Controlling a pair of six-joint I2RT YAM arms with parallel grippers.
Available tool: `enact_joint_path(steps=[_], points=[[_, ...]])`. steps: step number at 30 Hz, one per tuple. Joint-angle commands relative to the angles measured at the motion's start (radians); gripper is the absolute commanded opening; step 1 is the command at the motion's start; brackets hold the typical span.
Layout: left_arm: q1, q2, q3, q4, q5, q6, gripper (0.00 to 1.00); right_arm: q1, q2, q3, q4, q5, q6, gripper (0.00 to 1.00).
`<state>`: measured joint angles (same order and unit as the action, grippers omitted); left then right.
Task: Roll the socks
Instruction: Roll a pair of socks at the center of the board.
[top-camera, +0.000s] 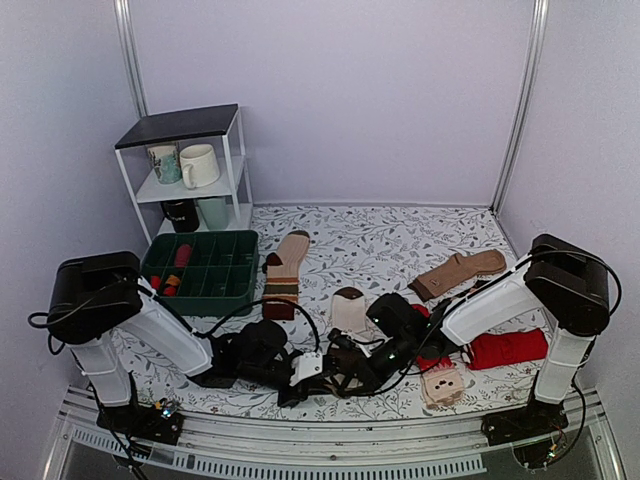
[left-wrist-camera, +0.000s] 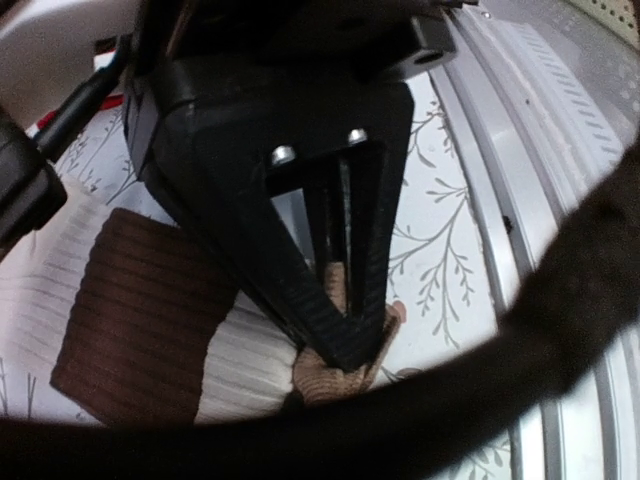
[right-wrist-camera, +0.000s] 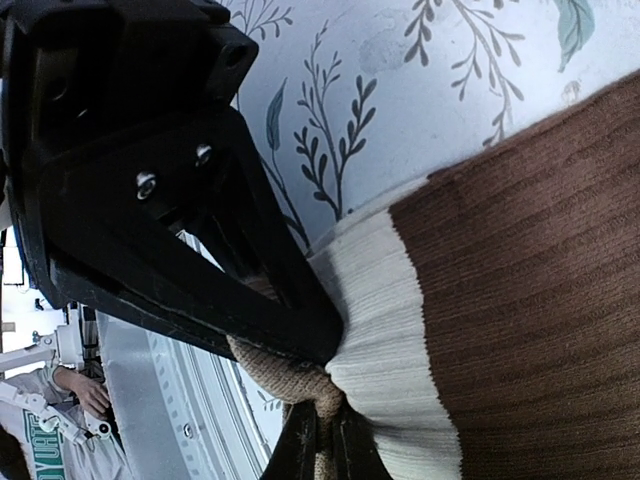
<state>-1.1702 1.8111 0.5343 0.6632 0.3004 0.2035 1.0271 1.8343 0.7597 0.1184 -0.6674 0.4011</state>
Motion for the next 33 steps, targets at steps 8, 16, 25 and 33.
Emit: enact_joint_path(steps=[8, 16, 25, 33], points=[[0.009, -0.048, 0.011, -0.155, 0.119, -0.153, 0.00, 0.009, -0.059, -0.094, -0.181, 0.242, 0.005, 0.39], [0.060, -0.045, 0.019, -0.240, 0.179, -0.296, 0.00, 0.020, -0.413, -0.285, 0.098, 0.478, -0.050, 0.56], [0.119, -0.004, 0.020, -0.279, 0.252, -0.376, 0.00, 0.183, -0.466, -0.380, 0.345, 0.623, -0.263, 0.64], [0.123, 0.020, 0.037, -0.276, 0.258, -0.386, 0.00, 0.219, -0.336, -0.318, 0.416, 0.603, -0.338, 0.66]])
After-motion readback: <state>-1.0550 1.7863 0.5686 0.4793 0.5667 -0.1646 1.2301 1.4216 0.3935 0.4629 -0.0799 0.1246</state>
